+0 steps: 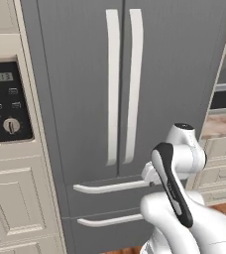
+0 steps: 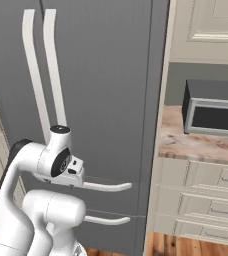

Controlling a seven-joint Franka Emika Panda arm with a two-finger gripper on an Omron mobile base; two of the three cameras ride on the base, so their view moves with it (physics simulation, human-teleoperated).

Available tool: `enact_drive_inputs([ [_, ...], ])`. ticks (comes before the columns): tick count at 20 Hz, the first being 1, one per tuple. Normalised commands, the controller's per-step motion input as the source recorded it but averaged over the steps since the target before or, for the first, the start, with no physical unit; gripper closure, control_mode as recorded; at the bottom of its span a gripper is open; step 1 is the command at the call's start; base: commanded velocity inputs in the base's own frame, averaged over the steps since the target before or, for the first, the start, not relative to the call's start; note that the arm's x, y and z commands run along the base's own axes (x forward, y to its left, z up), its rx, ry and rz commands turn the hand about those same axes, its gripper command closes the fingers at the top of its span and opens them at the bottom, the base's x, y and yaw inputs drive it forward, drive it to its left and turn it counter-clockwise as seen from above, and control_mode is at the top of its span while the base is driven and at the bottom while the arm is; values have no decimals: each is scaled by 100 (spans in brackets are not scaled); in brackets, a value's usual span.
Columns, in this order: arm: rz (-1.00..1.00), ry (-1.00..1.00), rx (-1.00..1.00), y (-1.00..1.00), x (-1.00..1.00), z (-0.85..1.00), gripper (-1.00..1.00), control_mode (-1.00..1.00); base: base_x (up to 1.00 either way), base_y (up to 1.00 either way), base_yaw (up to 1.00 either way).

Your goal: Take the cakes from the fridge and place them on the empty tray on the dining counter.

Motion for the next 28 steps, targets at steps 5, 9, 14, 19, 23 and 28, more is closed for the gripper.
enact_drive_inputs([
  [5, 0, 0, 0, 0, 0, 0, -100, 100, -13, 39, 0],
  [9, 0, 0, 0, 0, 0, 0, -100, 100, -24, 36, 0],
  [14, 0, 0, 0, 0, 0, 0, -100, 100, -43, 18, 0],
  [19, 0, 0, 0, 0, 0, 0, -100, 100, -52, 1, 0],
  [23, 0, 0, 0, 0, 0, 0, -100, 100, -44, 8, 0],
  [28, 0, 0, 0, 0, 0, 0, -100, 100, -35, 17, 0],
])
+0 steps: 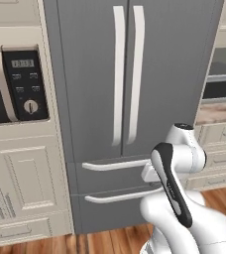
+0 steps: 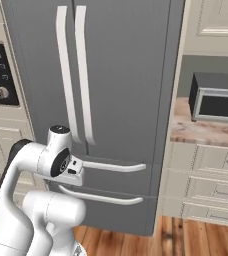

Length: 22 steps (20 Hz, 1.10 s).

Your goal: Take the cakes from the fridge and place them on the empty tray on the dining counter.

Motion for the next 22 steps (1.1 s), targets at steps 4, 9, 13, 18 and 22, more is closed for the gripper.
enact_drive_inputs([
  [4, 0, 0, 0, 0, 0, 0, -100, 100, -32, 17, 0],
  [9, 0, 0, 0, 0, 0, 0, -100, 100, -22, 20, 0],
  [13, 0, -8, -1, 12, -2, 3, -100, -100, -6, 12, 0],
  [18, 0, -10, -2, 35, 5, 18, -100, -100, 0, 0, 0],
  [22, 0, -1, -1, 8, 20, 31, -100, -100, 0, 0, 0],
])
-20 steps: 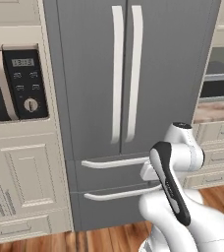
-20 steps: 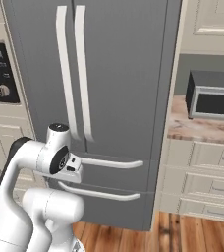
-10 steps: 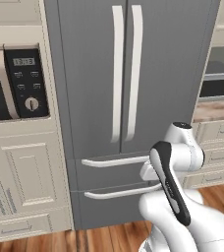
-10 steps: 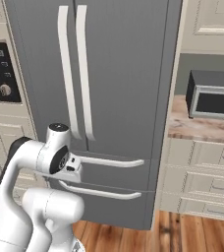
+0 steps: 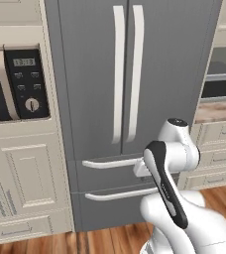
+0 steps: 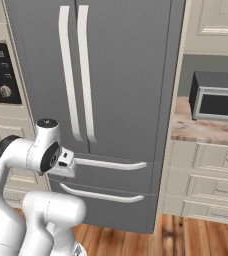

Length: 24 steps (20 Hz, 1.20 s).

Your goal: Take the cakes from the fridge and place them on the empty tray on the dining counter.

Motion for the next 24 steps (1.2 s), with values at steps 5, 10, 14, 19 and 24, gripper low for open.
enact_drive_inputs([
  [5, -4, 1, -1, -2, 37, 51, -100, -100, 0, 0, 0],
  [10, -2, 0, 0, -18, 39, 45, -100, -100, 0, 0, 0],
  [14, -4, -13, 0, -19, 23, 43, -100, -100, 0, 0, 0],
  [19, -1, -15, 0, 0, 22, 56, -100, -100, 0, 0, 0],
  [24, 0, -23, 0, 0, 6, 56, -100, -100, 0, 0, 0],
])
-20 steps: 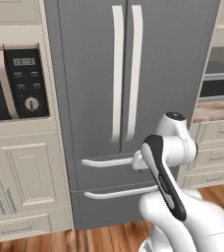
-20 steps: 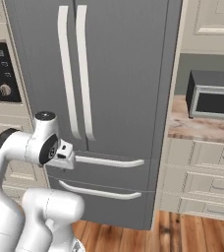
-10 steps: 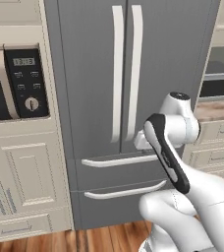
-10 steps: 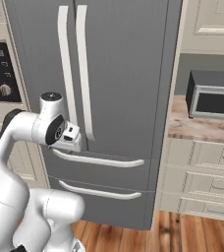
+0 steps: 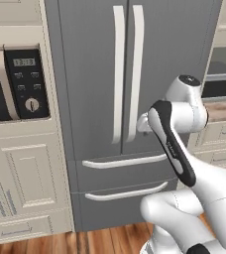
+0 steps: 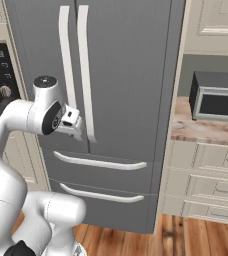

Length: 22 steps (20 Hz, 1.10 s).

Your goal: Take the cakes from the fridge and place them on the empty tray on the dining counter.

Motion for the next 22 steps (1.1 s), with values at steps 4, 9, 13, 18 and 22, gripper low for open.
enact_drive_inputs([
  [4, 0, -25, 0, -12, 7, 42, -100, -100, 0, 0, 0],
  [9, 0, -15, 0, -22, 18, 38, -100, -100, 0, 0, 0],
  [13, 0, -9, 0, -14, 30, 34, -100, -100, 0, 0, 0],
  [18, 0, -5, 0, 0, 41, 34, -100, -100, 0, 0, 0],
  [22, 0, -1, 0, 0, 46, 23, -100, -100, 0, 0, 0],
])
